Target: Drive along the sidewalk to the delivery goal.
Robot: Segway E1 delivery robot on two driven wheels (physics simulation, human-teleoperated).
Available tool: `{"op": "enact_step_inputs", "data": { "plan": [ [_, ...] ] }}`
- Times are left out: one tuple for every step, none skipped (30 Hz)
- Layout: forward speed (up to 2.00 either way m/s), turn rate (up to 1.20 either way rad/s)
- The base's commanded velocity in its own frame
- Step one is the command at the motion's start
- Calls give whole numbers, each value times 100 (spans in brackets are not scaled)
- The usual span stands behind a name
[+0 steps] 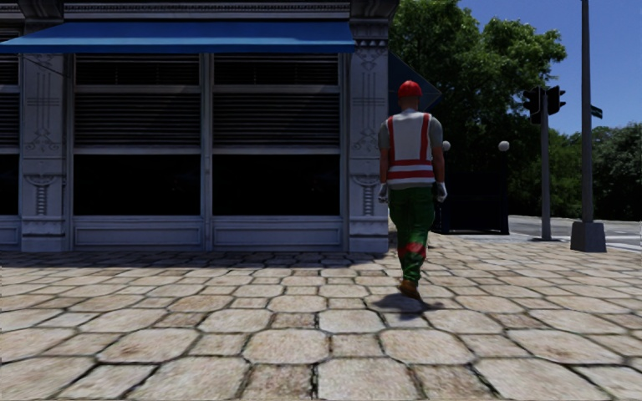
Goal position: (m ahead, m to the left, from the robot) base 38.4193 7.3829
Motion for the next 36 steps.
{"op": "enact_step_inputs", "data": {
  "plan": [
    [132,0],
    [132,0],
    [132,0],
    [134,0],
    [136,0],
    [136,0],
    [137,-9],
    [137,-28],
    [137,-37],
    [137,-39],
    [137,-39],
    [137,-40],
    [137,-40],
    [137,-40],
    [137,-40],
    [137,-40],
    [137,-40],
    [137,-40],
    [137,-40],
    [137,-40],
    [137,-40],
    [137,-40],
    [137,-40],
    [137,-40],
    [137,-40],
    [137,-40],
    [137,-40],
    [137,-40],
    [137,-40],
    [137,-40],
    [137,-40],
    [137,-40],
    [137,-40],
    [137,-40],
    [137,-40],
    [137,-40]
  ]
}}
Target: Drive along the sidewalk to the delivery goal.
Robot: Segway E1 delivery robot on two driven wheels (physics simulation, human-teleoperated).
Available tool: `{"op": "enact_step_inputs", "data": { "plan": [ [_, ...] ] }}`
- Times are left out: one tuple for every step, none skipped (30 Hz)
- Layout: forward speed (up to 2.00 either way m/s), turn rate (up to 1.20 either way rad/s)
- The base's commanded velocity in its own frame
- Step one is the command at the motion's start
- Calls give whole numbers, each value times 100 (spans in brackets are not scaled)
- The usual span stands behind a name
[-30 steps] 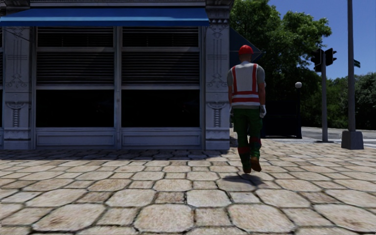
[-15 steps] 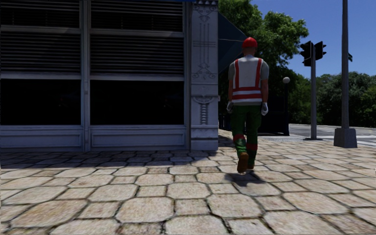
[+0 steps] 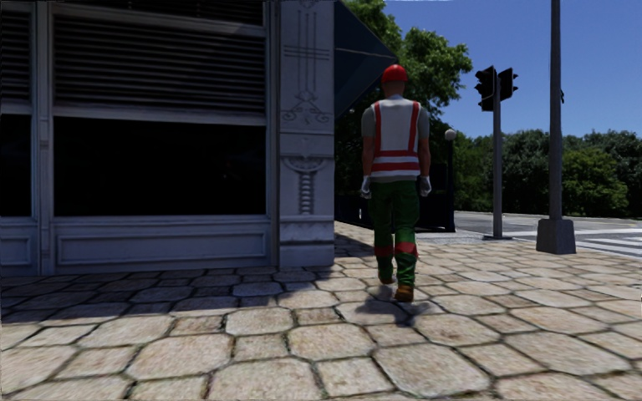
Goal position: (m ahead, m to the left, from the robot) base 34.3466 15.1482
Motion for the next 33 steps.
{"op": "enact_step_inputs", "data": {
  "plan": [
    [137,-40],
    [137,-40],
    [137,-40],
    [137,-40],
    [137,-40],
    [137,-40],
    [137,-40],
    [137,-40],
    [137,-40],
    [137,-40],
    [137,-40],
    [137,-40],
    [137,-40],
    [137,-40],
    [137,-40],
    [137,-40],
    [137,-40],
    [137,-40],
    [137,-40],
    [137,-40],
    [137,-40],
    [137,-40],
    [137,-40],
    [137,-40],
    [137,-40],
    [137,-40],
    [137,-40],
    [137,-40],
    [137,-40],
    [137,-40],
    [137,-30],
    [137,-5],
    [137,0]
  ]
}}
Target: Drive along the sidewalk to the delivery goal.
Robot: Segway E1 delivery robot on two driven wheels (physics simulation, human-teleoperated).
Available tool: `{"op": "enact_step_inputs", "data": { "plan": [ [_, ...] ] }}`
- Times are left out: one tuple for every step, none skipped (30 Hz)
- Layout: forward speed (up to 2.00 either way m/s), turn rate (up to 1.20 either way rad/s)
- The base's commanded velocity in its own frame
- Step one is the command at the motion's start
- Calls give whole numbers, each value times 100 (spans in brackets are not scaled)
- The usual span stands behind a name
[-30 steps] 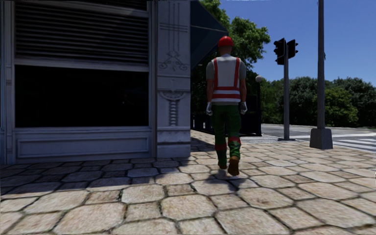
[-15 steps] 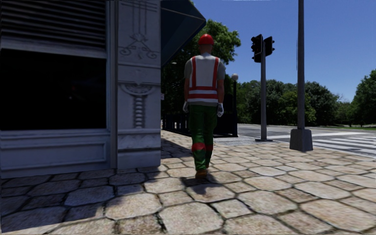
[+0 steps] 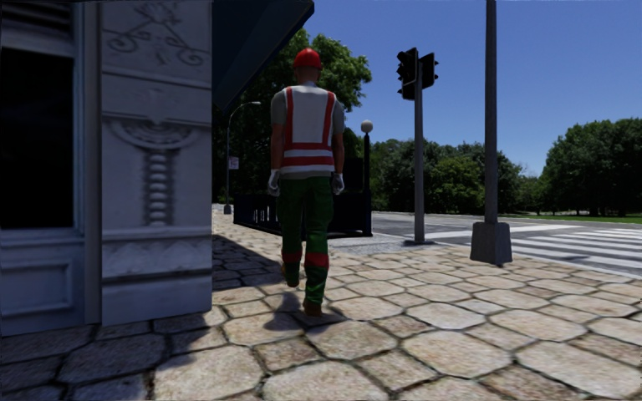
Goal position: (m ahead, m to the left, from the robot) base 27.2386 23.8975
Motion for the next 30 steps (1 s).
{"op": "enact_step_inputs", "data": {
  "plan": [
    [137,0],
    [137,0],
    [137,0],
    [137,0],
    [137,0],
    [137,0],
    [137,0],
    [137,0],
    [137,0],
    [137,0],
    [137,0],
    [137,0],
    [137,0],
    [137,0],
    [137,0],
    [137,0],
    [137,0],
    [137,0],
    [137,0],
    [137,0],
    [137,0],
    [137,0],
    [137,0],
    [137,0],
    [137,0],
    [137,0],
    [137,0],
    [137,0],
    [137,4],
    [137,6]
  ]
}}
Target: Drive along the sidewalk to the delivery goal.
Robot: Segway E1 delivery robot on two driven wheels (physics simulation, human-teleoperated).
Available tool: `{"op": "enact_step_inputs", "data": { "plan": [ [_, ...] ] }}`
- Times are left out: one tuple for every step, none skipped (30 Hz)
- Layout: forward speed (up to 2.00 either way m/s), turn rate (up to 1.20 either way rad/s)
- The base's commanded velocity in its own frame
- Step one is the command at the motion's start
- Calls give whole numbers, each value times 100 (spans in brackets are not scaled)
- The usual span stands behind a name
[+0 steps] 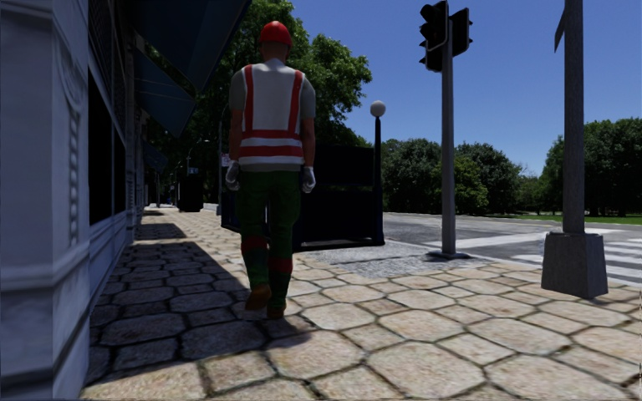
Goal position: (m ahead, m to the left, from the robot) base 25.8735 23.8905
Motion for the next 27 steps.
{"op": "enact_step_inputs", "data": {
  "plan": [
    [137,8],
    [137,12],
    [137,12],
    [137,14],
    [137,22],
    [137,27],
    [137,27],
    [137,32],
    [137,36],
    [137,38],
    [137,38],
    [137,38],
    [137,39],
    [137,39],
    [137,39],
    [137,39],
    [137,39],
    [137,39],
    [137,39],
    [137,39],
    [137,39],
    [137,39],
    [137,40],
    [137,40],
    [137,40],
    [137,40],
    [137,40]
  ]
}}
